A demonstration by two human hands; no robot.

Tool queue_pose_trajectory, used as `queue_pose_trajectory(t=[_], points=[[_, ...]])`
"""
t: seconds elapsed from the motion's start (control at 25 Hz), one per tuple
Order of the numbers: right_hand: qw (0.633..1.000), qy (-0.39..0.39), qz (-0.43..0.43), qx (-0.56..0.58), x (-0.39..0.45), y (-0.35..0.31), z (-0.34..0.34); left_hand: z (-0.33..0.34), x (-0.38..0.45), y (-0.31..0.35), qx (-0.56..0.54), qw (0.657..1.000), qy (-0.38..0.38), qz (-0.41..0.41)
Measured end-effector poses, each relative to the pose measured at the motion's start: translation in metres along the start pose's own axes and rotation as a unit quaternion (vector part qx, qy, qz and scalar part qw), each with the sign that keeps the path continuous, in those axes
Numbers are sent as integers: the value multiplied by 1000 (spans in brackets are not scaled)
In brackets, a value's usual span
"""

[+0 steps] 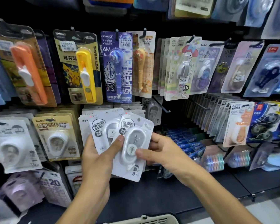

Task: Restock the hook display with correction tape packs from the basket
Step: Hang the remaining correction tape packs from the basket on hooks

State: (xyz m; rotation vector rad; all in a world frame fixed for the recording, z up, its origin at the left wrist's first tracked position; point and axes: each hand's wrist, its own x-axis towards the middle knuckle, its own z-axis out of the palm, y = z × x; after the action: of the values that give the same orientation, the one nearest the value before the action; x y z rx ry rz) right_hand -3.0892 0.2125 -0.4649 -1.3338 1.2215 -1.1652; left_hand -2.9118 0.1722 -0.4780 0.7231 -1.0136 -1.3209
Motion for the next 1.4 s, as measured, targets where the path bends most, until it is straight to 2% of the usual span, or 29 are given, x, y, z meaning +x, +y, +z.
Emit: queue_pose_trajectory(t=[0.12, 0.24, 0.28, 0.4, 0.52, 0.56, 0.64, 0.68, 0.72, 0.76, 0.8, 0.84, 0.88, 0.92, 0.96, 1.0, 1.04, 1.08, 1.12, 1.16, 1.2, 1.28, 1.4], points=[[992, 82, -12, 94, -4, 2, 11, 6, -3, 0, 3, 1000, -23, -10], [965, 193, 3, 177, -7, -6, -21, 4, -1, 5, -6, 1000, -17, -13], [962, 216, 11, 165, -8, -10, -35, 2, -1, 8, -4, 1000, -10, -15], [967, 248, 38, 52, -10, -10, -67, -5, 3, 15, 5, 1000, 4, -15], [950, 307, 47, -34, -10, -7, -74, -6, 5, 16, -9, 1000, 8, -20], [935, 332, 67, -109, -10, -4, -74, -4, 5, 16, -12, 1000, 5, -23], [861, 375, 124, -322, -10, 0, -73, 0, 5, 14, -1, 1000, -4, -27], [837, 387, 109, -372, -11, 1, -71, 1, 5, 12, 6, 999, -7, -34], [840, 390, 65, -370, -12, -1, -65, 3, 5, 10, 6, 999, -11, -50], [868, 376, 16, -325, -14, -4, -54, 5, 5, 10, 3, 997, -18, -71], [910, 335, -18, -242, -14, -7, -40, 7, 3, 9, 2, 995, -37, -92], [956, 260, -27, -133, -13, -7, -24, 9, 2, 8, 8, 993, -63, -99], [985, 165, -24, -37, -11, -5, -9, 10, 1, 8, 24, 991, -94, -97], [995, 100, -15, 26, -8, 0, 2, 10, 0, 10, 59, 987, -126, -85], [995, 73, -14, 67, -5, 2, 7, 8, 2, 13, 131, 978, -156, -51], [993, 80, -16, 84, -4, 1, 6, 3, 6, 15, 243, 953, -179, 15], [990, 109, -16, 90, -3, -1, 0, -4, 13, 17, 381, 902, -179, 100], [984, 152, -10, 96, -2, -4, -8, -12, 21, 19, 507, 829, -153, 180], [975, 199, 7, 103, -2, -5, -20, -17, 28, 21, 594, 764, -119, 221], [964, 241, 30, 109, -3, -4, -33, -23, 34, 21, 647, 726, -99, 212], [955, 274, 54, 102, -6, -3, -44, -27, 37, 21, 675, 707, -96, 187], [946, 304, 97, 48, -15, -5, -60, -30, 37, 17, 694, 693, -119, 153], [945, 309, 101, -21, -24, -9, -72, -30, 36, 13, 696, 691, -127, 150]])
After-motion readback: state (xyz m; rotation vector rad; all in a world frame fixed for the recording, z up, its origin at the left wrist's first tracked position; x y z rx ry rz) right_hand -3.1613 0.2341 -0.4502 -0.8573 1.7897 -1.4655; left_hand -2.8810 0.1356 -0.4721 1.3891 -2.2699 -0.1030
